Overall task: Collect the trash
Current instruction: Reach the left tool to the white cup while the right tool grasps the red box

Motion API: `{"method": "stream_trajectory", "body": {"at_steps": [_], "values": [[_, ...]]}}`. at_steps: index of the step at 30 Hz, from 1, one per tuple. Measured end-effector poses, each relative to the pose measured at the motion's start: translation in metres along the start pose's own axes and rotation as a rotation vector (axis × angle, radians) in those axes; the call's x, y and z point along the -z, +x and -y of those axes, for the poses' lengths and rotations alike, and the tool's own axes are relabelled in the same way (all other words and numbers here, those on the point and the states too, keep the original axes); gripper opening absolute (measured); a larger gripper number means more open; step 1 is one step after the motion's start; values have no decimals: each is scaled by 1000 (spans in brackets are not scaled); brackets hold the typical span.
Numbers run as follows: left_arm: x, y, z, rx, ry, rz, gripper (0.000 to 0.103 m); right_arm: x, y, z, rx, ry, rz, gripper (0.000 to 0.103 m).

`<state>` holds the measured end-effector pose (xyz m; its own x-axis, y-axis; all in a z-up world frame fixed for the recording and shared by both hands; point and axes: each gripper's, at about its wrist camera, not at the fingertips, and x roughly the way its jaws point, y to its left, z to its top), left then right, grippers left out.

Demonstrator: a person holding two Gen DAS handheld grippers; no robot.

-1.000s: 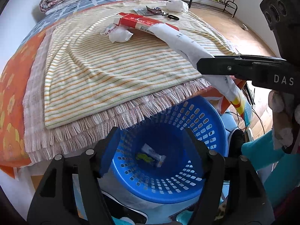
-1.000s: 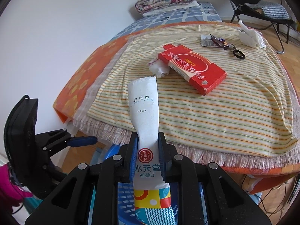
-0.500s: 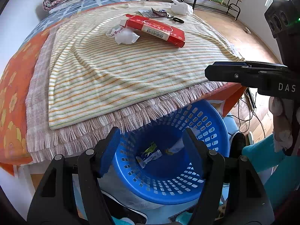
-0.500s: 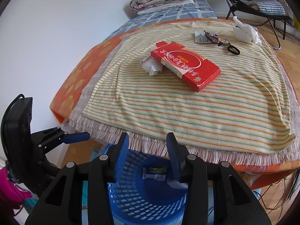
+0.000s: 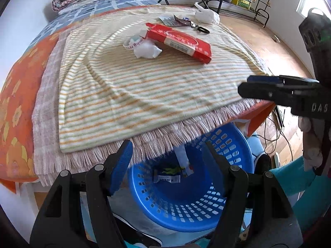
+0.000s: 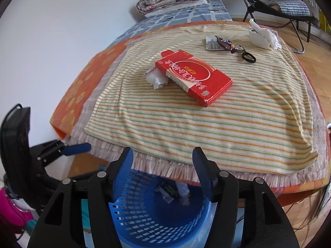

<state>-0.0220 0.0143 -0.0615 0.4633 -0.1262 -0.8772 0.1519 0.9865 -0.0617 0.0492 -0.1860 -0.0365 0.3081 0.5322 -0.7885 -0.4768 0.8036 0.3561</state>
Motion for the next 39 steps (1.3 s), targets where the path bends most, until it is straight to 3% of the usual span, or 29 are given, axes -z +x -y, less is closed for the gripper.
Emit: {"method": "stream_trajectory", "body": {"at_steps": [15,27,39], "values": [[-45,-1,-22,-12,-46,33,71,-20,7,15,140,-22,-60,71],[-90,20,-52,3,-129,13,71,-52,24,25,130,-149,-29,71],[-128,47,-92,4,-231,10,71,-74,73,6,253,-334,-85,71]]}}
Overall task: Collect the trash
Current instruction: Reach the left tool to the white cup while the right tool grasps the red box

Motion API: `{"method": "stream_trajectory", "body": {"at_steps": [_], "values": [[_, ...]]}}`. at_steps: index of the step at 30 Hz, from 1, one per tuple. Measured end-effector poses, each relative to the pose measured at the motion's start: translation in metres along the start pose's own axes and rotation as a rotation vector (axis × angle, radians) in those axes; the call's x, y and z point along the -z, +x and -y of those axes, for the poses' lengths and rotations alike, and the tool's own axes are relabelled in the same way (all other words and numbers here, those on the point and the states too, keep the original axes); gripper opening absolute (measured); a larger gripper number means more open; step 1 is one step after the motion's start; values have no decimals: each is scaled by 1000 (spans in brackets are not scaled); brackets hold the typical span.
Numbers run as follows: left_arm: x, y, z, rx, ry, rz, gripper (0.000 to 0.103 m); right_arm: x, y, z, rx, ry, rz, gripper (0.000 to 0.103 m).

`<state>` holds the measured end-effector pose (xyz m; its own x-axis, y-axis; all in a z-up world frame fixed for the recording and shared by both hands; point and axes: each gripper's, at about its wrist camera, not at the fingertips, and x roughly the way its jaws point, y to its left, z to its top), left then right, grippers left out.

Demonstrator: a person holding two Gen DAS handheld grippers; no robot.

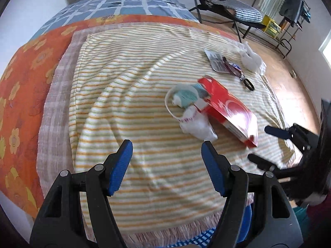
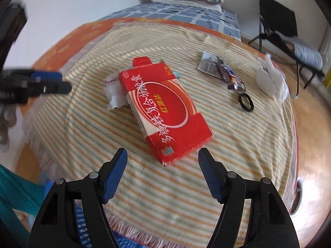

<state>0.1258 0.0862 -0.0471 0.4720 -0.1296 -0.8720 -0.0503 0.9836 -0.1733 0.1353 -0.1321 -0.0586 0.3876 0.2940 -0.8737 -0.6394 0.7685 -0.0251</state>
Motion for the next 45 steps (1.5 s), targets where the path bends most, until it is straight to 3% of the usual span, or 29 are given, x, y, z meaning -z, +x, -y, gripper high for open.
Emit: {"method": "stream_trajectory", "body": {"at_steps": [7,13,17,21,25,26,27,28,37,45], "values": [[-20,23,-14,35,-97,-31,71,-6,23,-27,131,-136,-6,71],[-38,47,-23,47,-174,-59,56,-8,30,-37,211,-206,19,71],[-43,63,-24,55,-194,-84,43,-11,33,-40,230,-218,34,71],[-45,76,-22,58,-203,-105,42,-14,36,-38,236,-214,39,70],[-48,83,-17,61,-205,-107,28,-18,37,-34,250,-213,48,70],[-49,83,-15,63,-204,-105,20,-18,37,-33,254,-210,53,68],[-49,83,-15,66,-205,-107,10,-19,37,-30,250,-204,53,58],[-50,84,-14,65,-207,-108,7,-20,37,-28,246,-196,51,52],[-51,78,-12,59,-202,-76,3,-31,16,0,180,-89,97,30],[-56,68,-8,66,-179,-43,2,-35,10,27,107,26,104,24]]}}
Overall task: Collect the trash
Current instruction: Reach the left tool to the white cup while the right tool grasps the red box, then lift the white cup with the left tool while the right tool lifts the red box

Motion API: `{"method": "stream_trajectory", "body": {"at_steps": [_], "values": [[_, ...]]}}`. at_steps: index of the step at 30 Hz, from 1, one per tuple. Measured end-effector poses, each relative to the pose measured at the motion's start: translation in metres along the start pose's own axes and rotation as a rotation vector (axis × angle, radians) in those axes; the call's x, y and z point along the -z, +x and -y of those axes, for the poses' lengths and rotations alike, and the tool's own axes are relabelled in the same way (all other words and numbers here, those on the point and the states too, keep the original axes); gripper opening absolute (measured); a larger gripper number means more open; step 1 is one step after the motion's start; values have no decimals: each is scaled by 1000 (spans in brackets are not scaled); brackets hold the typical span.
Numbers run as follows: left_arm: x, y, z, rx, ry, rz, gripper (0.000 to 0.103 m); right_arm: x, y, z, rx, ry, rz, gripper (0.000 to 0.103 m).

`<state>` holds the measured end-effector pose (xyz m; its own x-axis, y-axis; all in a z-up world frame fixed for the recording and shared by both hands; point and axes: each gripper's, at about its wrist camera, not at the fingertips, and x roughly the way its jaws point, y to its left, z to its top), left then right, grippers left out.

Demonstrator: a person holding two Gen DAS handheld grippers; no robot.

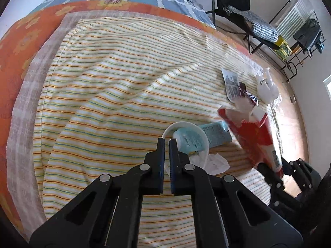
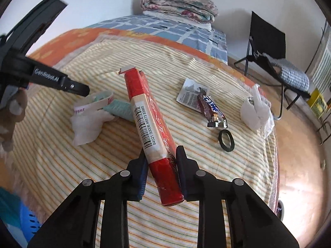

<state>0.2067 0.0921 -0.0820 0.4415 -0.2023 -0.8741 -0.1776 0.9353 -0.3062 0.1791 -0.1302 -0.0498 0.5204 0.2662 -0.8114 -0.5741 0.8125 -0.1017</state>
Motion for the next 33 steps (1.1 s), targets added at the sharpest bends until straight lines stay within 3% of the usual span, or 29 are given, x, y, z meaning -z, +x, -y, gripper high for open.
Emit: {"method": "stream_trajectory", "body": {"at_steps": [4,6,7,11,13,17,24,33], "values": [[0,8,-3,-25,-29,-42,5,0,0,4,-9,13,-2,23],[2,11,-5,-27,-39,-61,33,1,-1,5,-13,16,-3,23],[2,12,-6,-26,-43,-57,37,1,-1,6,-15,17,-3,24],[2,16,-8,-5,-54,-52,38,1,-1,6,-20,16,-8,24],[2,18,-10,5,-77,-44,35,1,0,6,-20,15,-8,24],[1,22,-6,6,-71,-52,1,1,-1,6,-18,14,-7,23],[0,8,-2,32,-71,12,0,1,-4,12,-11,35,2,20],[1,-28,10,58,-26,86,0,2,-19,37,-93,181,16,14]]}}
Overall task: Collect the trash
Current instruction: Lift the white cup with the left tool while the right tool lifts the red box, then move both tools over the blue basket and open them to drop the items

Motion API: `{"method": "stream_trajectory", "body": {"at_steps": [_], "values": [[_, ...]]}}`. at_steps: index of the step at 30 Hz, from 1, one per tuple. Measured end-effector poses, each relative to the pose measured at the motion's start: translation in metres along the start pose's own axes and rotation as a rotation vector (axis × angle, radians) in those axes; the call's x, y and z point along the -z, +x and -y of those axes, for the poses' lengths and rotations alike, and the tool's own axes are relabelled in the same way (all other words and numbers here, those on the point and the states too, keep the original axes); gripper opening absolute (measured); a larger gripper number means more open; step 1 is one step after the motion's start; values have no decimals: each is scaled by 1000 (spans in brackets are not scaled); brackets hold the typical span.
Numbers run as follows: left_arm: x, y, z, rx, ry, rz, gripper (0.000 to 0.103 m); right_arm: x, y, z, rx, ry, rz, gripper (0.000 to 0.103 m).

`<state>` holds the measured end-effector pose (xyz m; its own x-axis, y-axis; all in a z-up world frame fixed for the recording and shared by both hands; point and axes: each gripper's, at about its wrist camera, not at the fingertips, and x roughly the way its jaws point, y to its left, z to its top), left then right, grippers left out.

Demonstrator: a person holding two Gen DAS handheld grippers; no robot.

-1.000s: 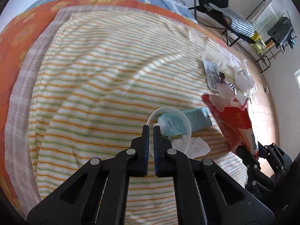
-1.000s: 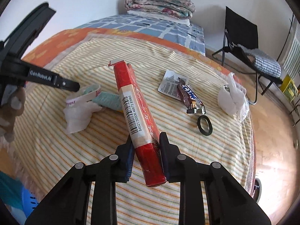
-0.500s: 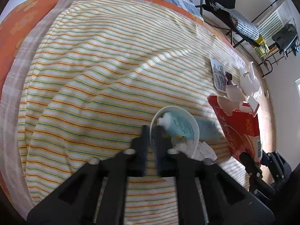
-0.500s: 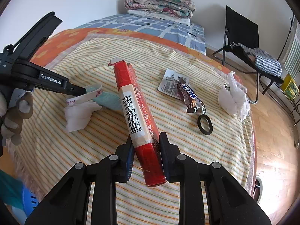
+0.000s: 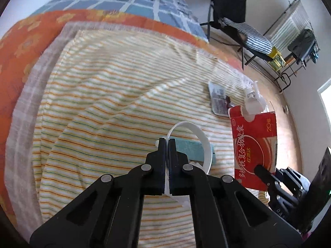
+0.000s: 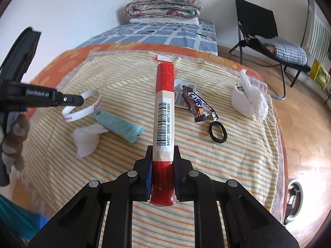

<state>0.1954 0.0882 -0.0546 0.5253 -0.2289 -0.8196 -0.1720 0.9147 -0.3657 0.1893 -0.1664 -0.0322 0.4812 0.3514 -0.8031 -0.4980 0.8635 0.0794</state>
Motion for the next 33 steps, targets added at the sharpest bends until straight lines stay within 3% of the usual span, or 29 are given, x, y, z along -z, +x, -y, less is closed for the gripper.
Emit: {"method": "stream_trajectory", "body": {"at_steps": [10,18,33], "values": [[29,-40,15,-17,101,42,0,12,-33,-9,-68,13,28,14],[76,-77,26,-12,195,50,0,36,-74,-25,-151,19,44,14],[175,-108,23,-51,270,41,0,124,-117,-74,-256,-74,-37,14]]}}
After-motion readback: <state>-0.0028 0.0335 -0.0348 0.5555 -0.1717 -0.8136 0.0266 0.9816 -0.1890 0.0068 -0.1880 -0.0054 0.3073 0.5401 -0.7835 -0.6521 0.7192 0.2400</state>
